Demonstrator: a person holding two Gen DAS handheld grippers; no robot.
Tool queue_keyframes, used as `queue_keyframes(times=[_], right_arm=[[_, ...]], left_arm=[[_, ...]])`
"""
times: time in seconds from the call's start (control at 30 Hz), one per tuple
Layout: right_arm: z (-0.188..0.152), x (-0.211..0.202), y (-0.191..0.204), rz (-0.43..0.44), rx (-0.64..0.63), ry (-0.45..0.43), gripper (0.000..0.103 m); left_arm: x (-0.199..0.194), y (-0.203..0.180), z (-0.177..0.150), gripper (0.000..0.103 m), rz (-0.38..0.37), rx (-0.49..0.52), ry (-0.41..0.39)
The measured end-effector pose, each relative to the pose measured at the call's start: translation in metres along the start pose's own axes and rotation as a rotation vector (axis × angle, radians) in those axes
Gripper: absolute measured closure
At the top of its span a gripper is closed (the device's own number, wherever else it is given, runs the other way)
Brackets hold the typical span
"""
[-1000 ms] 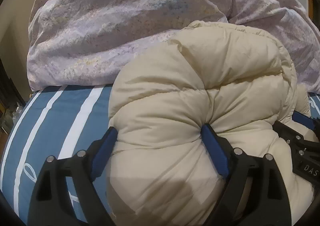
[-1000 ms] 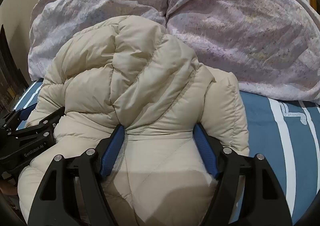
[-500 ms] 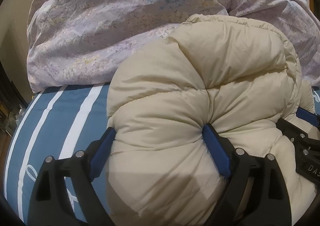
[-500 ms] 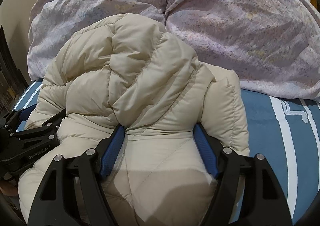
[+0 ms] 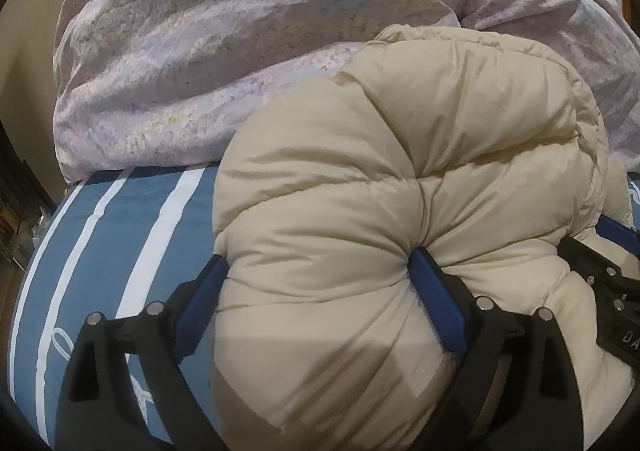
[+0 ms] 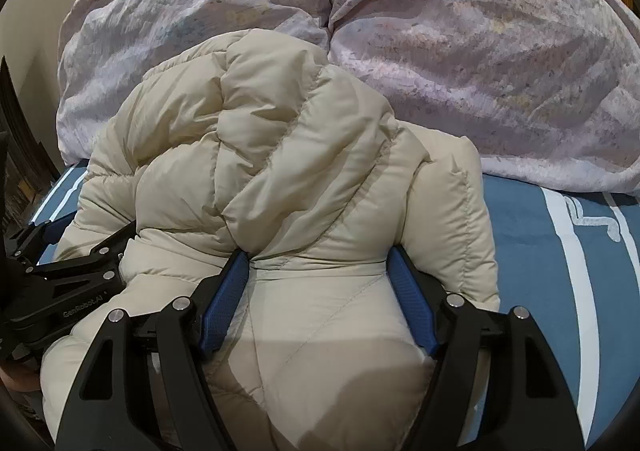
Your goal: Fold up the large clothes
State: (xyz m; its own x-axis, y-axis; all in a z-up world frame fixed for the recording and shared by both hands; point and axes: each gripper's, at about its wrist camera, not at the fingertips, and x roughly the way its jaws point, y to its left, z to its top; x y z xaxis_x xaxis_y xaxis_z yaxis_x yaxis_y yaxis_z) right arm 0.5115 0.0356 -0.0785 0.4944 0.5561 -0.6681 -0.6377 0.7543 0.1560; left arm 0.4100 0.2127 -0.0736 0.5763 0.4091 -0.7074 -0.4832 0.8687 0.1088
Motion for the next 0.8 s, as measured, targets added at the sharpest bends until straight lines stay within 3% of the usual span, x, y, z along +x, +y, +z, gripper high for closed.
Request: queue_keyframes(times=[0.23,0.37,0.57,0.8], right_arm=[[-0.003,-0.008,0.000,-0.011,0.008,-0.021,0.029],[-0.012,-0.038,0.007,-0.042,-0.005,-0.031,0.029],[-0.042,-0.088,0.007,0.025,0.021,-0.069,0.031],[-0.072,-0.078,0.018,-0.020,-0.023,0.035,0.035]], left_arm=[[-0.001,0.011,0.000,0.008,-0.029,-0.046,-0.015],[-0.027,0.017,-0.009,0.009,-0.049,-0.046,-0.056],[-0.081,0.026,-0.035,0.009,-0.146,-0.036,-0.094],[-0.089,0.012,-0.064,0.008,-0.129,0.039,-0.058]])
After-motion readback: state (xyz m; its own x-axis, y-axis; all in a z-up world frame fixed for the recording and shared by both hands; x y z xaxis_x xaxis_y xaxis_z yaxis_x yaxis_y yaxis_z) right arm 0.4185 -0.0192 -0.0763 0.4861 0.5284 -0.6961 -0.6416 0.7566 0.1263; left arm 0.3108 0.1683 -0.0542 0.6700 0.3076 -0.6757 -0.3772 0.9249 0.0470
